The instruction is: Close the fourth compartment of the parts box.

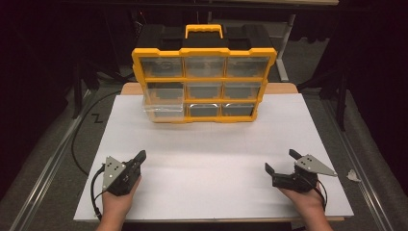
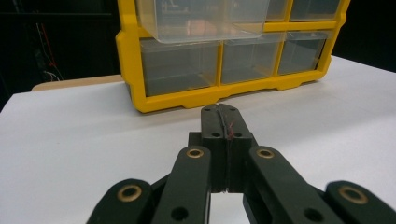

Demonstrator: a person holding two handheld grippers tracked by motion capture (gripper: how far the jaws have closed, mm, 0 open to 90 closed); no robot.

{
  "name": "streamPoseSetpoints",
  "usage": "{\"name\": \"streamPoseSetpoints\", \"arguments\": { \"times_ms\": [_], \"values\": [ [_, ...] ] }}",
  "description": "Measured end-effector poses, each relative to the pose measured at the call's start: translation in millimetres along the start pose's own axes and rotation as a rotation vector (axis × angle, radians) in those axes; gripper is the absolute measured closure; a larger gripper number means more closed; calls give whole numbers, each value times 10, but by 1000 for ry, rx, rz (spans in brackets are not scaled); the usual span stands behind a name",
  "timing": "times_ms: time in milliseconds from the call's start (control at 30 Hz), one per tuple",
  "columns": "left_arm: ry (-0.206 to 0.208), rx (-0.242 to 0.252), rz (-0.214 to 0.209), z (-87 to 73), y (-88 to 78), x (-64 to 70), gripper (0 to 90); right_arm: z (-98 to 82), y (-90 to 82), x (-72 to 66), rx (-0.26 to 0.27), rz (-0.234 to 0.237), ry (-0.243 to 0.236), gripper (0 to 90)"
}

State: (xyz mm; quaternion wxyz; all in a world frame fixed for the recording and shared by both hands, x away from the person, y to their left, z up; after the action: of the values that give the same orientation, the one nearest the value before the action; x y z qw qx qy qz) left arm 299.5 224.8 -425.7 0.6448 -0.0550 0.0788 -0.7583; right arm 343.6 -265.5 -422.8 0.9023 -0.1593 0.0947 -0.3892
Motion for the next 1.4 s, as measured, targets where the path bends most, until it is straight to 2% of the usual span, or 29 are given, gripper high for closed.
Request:
{"name": "streamPoseSetpoints", "arguments": {
  "times_ms": [167, 233, 267, 300, 333, 367, 467, 567, 733, 833, 967, 1067, 1167, 1400],
  "values": [
    [0, 7, 3, -6, -10, 2, 891, 1, -1, 3, 1, 1, 2, 7],
    [15, 36, 43, 5, -16, 5, 890, 2, -2, 2, 1, 0, 4, 7],
    [-3, 43, 40, 17, -16, 2, 889, 2, -4, -1, 2, 0, 3, 7],
    [-43, 35, 30, 37, -11, 2, 889, -2, -1, -3, 0, 3, 2, 8],
    [-55, 31, 32, 51, -6, 10, 889, -2, -1, -3, 0, 3, 2, 8],
    [-47, 40, 35, 59, -4, 24, 889, -5, 4, -2, -2, -1, 3, 7],
    [-38, 24, 19, 71, 18, 61, 891, -4, 13, -6, -4, 1, 11, 7],
    [-30, 20, 13, 80, 25, 82, 894, 3, 16, -28, -9, 7, -1, 7],
    [-34, 11, 1, 138, 25, 95, 894, -9, 14, -21, -14, 15, -3, 7],
    [-4, 12, 0, 178, 24, 101, 894, -18, -3, 1, -14, 9, -2, 7],
    [-34, -13, -12, 237, 52, 81, 895, -33, -18, 20, -19, 8, 4, 7],
    [-3, -19, -19, 281, 85, 84, 895, -29, -24, 36, -12, 8, 1, 7],
    [-17, -15, -22, 366, 102, 70, 895, -24, -28, 38, -7, 6, 5, 7],
    [-13, -4, -11, 516, 183, 78, 897, -12, -21, 31, 0, 7, -1, 7]
  ]
}}
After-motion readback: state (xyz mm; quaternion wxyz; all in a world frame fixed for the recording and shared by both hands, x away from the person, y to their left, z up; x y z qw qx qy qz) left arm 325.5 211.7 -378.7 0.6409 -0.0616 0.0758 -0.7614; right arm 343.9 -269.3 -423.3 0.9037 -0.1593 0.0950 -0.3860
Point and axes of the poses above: each handheld gripper's, and its own axes: y roughly forward along the jaws, z roughly out of its top, x roughly to its right, the point moved 2 cm from there along y, roughly forward along the jaws, and after that the axes turned 13 degrees about z, right-handed, at the moved point
